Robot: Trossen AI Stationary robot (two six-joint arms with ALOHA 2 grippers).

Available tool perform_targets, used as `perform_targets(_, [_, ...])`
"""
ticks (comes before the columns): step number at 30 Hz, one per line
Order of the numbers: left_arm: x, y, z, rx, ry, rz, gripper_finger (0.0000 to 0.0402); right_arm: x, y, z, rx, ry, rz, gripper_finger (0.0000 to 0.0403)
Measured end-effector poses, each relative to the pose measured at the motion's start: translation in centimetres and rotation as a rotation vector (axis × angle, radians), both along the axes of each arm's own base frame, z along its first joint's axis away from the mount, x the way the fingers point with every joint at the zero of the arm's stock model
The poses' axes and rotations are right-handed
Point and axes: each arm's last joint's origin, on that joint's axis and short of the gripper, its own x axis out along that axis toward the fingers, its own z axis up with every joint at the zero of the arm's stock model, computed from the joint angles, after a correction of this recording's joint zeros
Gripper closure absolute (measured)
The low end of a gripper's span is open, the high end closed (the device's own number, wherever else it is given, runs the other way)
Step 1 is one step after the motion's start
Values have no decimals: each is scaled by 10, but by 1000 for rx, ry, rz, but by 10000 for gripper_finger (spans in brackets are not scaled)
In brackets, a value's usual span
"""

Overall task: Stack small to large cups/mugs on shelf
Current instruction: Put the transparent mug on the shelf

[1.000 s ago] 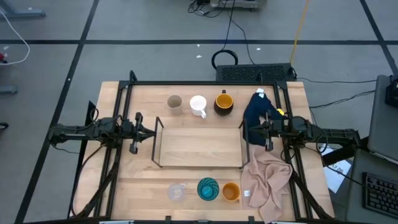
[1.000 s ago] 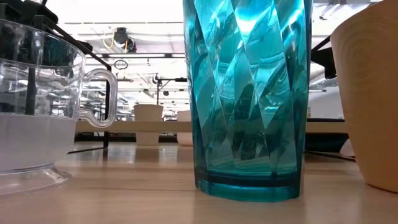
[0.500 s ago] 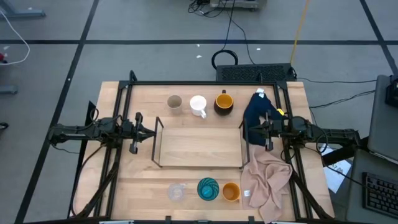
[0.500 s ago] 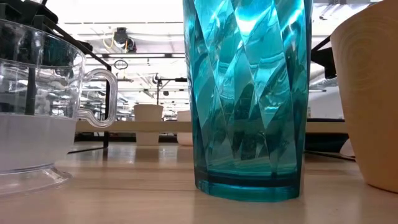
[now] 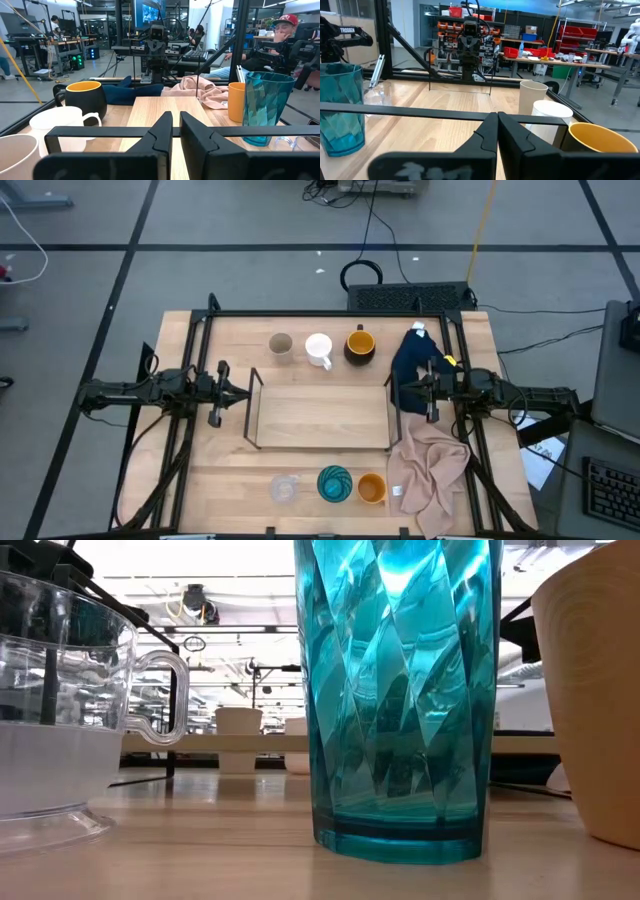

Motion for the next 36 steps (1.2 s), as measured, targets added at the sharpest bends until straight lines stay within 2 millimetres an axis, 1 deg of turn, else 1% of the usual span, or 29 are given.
perform_targets(12, [0, 0, 1, -1, -9, 12, 364, 0, 0, 1, 0, -8, 0, 403])
perform_targets(16, [0, 1, 0, -2, -4, 41, 364, 0, 0, 1, 78, -14, 1, 403])
perform_targets(20, [0, 1, 0, -1, -2, 45, 364, 0, 0, 2, 108, -22, 2, 403])
perform_targets(30, [0, 1, 1, -1, -7, 46, 364, 0, 0, 3, 69, -37, 2, 403])
perform_targets(36, [-1, 3, 8, -11, -80, 117, 364, -1, 0, 9, 14, -91, 1, 403])
